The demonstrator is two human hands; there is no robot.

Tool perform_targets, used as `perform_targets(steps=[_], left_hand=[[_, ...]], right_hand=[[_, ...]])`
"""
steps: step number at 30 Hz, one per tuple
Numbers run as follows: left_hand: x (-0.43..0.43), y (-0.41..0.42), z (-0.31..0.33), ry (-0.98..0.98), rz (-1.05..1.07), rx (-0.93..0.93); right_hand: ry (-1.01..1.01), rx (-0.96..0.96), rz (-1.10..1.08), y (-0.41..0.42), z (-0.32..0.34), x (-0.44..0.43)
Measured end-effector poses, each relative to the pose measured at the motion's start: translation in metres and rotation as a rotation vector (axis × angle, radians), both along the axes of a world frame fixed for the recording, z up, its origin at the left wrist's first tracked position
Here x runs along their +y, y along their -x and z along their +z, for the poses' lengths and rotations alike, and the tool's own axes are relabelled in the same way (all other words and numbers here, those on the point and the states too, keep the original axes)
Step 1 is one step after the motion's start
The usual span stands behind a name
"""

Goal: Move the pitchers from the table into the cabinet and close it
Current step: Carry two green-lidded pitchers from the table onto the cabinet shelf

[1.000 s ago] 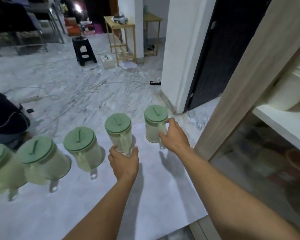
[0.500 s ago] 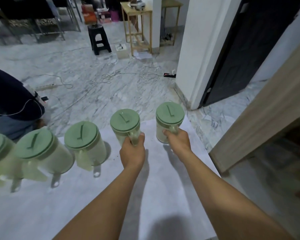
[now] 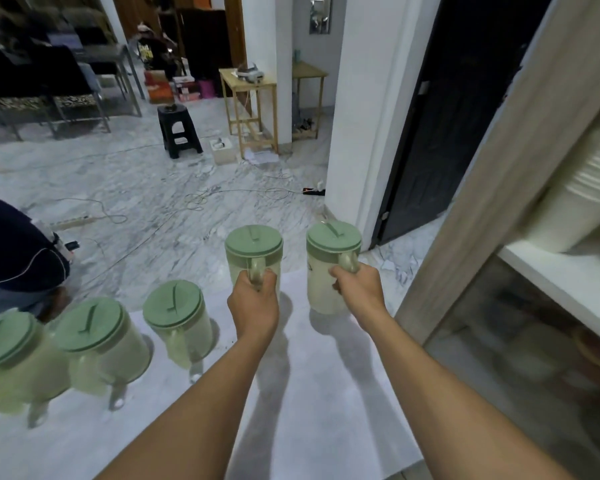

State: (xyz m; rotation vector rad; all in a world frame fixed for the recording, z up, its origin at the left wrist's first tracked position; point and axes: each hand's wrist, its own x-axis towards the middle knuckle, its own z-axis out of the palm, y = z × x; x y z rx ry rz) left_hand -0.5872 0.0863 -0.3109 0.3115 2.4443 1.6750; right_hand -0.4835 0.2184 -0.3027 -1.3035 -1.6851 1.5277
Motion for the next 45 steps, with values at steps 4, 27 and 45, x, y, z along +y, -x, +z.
perform_targets(steps=[4, 27, 45], left_hand=[[-0.02, -0.007, 0.045, -0.105, -0.076, 0.019], [-0.145, -0.153, 0.276, -0.419, -0.621, 0.218], [-0.275, -0.415, 0.331, -0.567, -1.022, 0.157]], right_hand=[[-0.066, 0.076, -0.064, -0.018, 0.05, -0.025], [-0.472, 0.111, -0.633, -0.24, 0.29, -0.241], [-0.586, 0.069, -0.996, -0.501, 0.334, -0.433]])
